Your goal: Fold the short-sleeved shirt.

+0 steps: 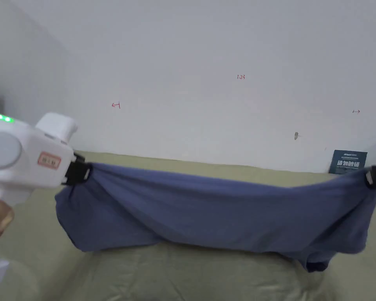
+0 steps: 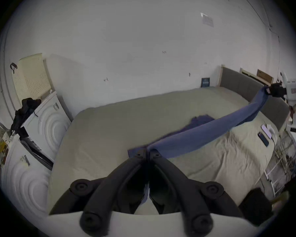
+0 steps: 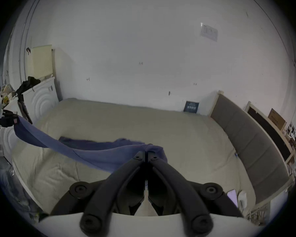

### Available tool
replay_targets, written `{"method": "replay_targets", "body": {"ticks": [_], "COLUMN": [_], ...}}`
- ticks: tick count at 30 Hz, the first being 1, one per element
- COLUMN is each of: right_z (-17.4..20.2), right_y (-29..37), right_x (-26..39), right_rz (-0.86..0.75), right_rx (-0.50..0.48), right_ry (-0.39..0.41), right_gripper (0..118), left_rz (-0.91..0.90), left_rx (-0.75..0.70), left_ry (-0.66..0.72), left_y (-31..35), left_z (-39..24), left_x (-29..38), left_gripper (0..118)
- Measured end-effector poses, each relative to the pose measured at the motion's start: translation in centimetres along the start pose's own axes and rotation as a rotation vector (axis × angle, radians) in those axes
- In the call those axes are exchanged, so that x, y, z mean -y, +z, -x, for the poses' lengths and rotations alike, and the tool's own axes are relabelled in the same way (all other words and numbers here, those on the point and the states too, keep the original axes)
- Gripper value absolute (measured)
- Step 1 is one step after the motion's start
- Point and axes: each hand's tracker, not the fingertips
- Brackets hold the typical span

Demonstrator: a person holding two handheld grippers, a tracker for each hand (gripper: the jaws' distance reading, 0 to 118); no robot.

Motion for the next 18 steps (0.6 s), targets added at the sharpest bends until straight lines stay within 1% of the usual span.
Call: {"method": "replay_targets", "body": {"ticks": [1, 4, 8, 9, 10, 14, 16, 18], "right_z": [-0.1, -0.5, -0.9, -0.9, -0.9, -0.9, -0.9, -1.3], "right_y": [0.8, 2.3, 3.5, 3.7, 3.5, 2.8, 2.5, 1.9], "right_x": [1.9, 6.9, 13.3, 15.0, 16.5, 21.5, 23.7, 25.7], "right_rz": [0.019, 0.072, 0.155, 0.163, 0.212, 0.314, 0.356, 0.398], "right_rx": [-0.004, -0.014, -0.029, -0.034, -0.042, -0.035, -0.043, -0.044], "right_ry": [-0.011, -0.011, -0.065, -0.065, -0.067, -0.083, -0.112, -0.107], "right_gripper": [1, 1, 2, 1, 2, 2, 2, 2], "left_rz": [0.018, 0.082, 0.181, 0.198, 0.227, 0.302, 0.330, 0.350], "left_rx": [0.009, 0.055, 0.095, 0.098, 0.105, 0.144, 0.148, 0.151], "left_ry": [-0.003, 0.018, 0.038, 0.035, 0.036, 0.095, 0.103, 0.108], "left_y": [0.4, 1.1, 1.0, 0.8, 0.6, 0.1, -0.2, -0.2], "left_z": [-0.6, -2.1, -4.0, -4.4, -4.8, -5.7, -6.0, -6.0], "left_x": [1.8, 7.2, 14.0, 15.6, 17.0, 21.7, 23.3, 24.4], "left_gripper": [3, 3, 3, 3, 3, 3, 3, 3]}}
